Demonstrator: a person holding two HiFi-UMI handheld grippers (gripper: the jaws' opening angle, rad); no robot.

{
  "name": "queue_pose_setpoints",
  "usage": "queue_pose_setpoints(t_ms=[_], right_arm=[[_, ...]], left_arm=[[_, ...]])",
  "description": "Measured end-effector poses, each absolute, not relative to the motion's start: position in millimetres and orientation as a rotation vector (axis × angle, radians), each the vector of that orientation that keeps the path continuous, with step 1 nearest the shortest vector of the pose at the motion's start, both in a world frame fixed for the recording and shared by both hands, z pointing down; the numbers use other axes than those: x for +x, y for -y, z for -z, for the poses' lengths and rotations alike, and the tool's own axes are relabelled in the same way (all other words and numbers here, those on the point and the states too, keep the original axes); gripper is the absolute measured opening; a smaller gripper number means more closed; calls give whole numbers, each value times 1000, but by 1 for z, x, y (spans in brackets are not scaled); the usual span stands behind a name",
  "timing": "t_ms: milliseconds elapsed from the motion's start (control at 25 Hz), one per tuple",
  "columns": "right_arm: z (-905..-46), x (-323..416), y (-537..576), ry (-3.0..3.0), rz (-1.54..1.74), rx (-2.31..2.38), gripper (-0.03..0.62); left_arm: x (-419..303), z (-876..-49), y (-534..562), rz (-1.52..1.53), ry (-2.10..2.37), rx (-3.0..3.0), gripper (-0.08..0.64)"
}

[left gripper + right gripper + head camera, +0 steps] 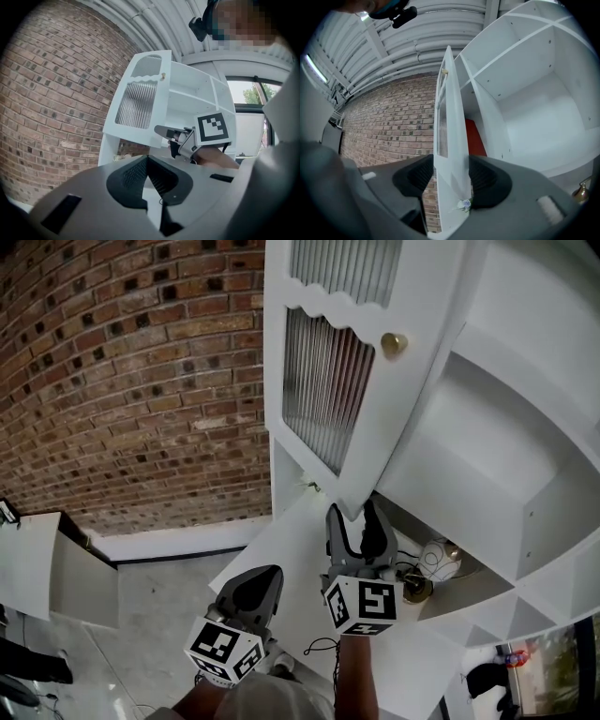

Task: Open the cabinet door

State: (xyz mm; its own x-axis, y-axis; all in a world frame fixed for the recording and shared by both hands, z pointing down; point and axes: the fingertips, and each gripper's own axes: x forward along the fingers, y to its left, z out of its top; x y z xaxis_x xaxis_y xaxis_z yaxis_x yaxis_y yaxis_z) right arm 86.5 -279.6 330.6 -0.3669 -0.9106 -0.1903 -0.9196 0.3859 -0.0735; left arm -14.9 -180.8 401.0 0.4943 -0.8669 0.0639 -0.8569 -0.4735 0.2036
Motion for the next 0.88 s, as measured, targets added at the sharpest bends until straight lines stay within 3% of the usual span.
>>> queue_pose_setpoints(t_ms=[640, 880], right_arm=[[-331, 63, 253, -2485, -70, -1567, 193], [-329, 59, 245, -2531, -66, -1507, 138]], left_arm=[[-24, -397, 175, 82, 1519, 2518, 9], [-23, -398, 173, 82, 1520, 2518, 9]])
